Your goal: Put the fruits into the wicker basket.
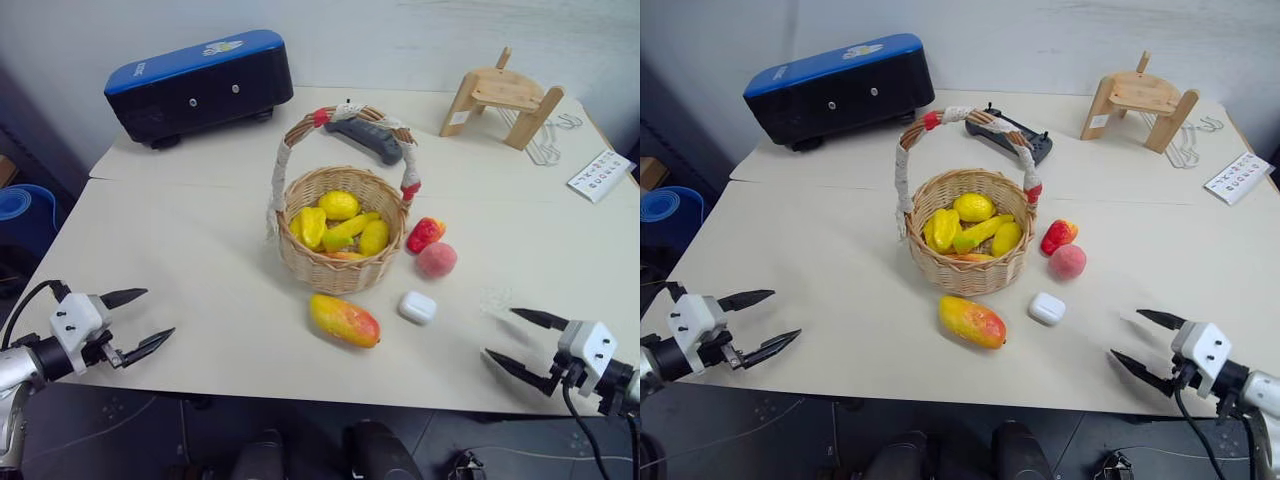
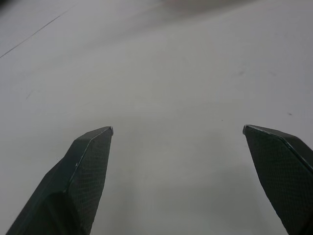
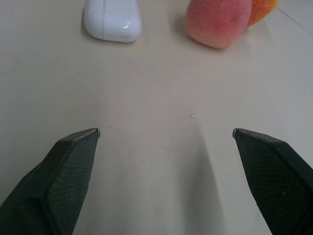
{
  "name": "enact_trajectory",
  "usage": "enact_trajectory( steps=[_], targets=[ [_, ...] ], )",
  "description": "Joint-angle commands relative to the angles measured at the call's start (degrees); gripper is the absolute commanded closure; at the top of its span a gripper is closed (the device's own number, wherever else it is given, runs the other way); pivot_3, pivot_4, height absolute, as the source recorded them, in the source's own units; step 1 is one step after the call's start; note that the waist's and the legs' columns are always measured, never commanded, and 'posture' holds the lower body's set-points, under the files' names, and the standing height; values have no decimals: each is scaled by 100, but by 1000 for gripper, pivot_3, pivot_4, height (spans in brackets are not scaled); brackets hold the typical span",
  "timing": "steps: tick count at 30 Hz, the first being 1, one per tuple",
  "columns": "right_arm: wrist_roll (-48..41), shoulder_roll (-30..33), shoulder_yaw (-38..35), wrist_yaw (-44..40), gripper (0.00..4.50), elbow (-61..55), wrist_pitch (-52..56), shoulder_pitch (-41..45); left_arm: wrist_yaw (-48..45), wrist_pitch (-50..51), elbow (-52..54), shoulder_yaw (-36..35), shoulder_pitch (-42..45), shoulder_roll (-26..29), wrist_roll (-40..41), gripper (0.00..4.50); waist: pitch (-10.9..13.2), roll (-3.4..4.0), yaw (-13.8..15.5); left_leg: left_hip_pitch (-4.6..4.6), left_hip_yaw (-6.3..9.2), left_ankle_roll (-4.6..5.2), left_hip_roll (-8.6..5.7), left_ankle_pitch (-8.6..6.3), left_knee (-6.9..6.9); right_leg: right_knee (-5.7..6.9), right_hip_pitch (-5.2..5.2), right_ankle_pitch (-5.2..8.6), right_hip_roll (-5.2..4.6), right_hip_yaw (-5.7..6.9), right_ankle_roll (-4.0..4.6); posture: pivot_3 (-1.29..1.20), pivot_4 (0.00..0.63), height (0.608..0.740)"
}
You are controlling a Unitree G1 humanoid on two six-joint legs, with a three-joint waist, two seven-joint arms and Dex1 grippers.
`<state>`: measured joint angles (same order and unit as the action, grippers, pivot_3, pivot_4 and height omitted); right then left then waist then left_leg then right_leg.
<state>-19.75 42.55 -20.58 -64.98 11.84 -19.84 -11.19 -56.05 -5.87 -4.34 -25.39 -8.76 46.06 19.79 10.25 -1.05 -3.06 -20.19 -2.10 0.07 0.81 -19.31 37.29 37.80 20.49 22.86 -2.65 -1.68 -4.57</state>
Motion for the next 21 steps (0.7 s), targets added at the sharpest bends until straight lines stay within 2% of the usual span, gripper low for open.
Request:
enact_trajectory(
  steps=[1,4,8,11,14,17,21],
  targets=[
    [-184,-11,-67,73,0,-276,111,-83,-83,165,294,72,79,44,164,16,0,0,0,0,0,0,0,0,1,-1,-2,0,0,0,0,0,150,740],
    [-608,16,-23,200,0,-771,1130,-111,-357,778,751,255,152,112,619,16,0,-1,2,0,0,0,0,0,5,1,-4,0,0,-1,0,0,150,740],
    [-738,39,-78,382,0,-1478,1505,-74,-629,1737,1624,602,539,241,1363,16,-1,-1,4,-1,2,-3,0,2,6,3,-2,0,0,-1,0,0,150,740],
    [-964,134,202,393,0,-2496,2108,-184,-566,2083,2404,1100,964,182,1524,16,0,1,22,-3,4,-31,0,18,4,2,-2,0,0,0,0,0,150,740],
    [-977,150,612,719,0,-3013,2872,158,-440,2354,2832,1391,1288,41,1686,16,0,1,22,-5,4,-32,0,18,7,2,-3,-1,2,0,-1,0,150,740],
    [-665,141,1068,911,0,-3001,3233,614,-367,2558,3025,1524,1482,-60,1831,16,0,0,-4,-5,2,-34,0,19,12,3,-2,-1,8,-4,-1,0,150,740],
    [-82,-83,1561,1018,0,-2304,2894,1261,-421,2736,3197,1625,1404,-100,1935,16,0,1,6,-6,3,-35,1,20,16,5,1,-1,10,-5,-1,0,150,740]
  ],
)
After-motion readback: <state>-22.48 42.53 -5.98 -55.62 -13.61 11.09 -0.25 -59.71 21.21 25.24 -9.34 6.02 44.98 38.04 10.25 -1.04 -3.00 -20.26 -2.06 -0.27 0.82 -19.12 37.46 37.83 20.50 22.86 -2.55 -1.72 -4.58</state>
